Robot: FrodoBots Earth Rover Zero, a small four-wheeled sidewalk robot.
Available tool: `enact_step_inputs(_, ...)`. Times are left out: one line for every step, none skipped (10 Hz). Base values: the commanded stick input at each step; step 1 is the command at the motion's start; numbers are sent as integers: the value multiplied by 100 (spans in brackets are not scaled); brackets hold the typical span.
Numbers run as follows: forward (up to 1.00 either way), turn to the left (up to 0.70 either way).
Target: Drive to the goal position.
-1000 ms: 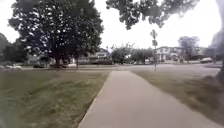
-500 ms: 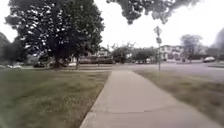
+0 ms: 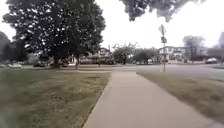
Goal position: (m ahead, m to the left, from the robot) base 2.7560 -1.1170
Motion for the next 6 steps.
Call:
enact_step_inputs(100, -38)
enact_step_inputs(100, -17)
enact_step_inputs(100, 0)
enact_step_inputs(100, 0)
enact_step_inputs(100, 0)
enact_step_inputs(100, 0)
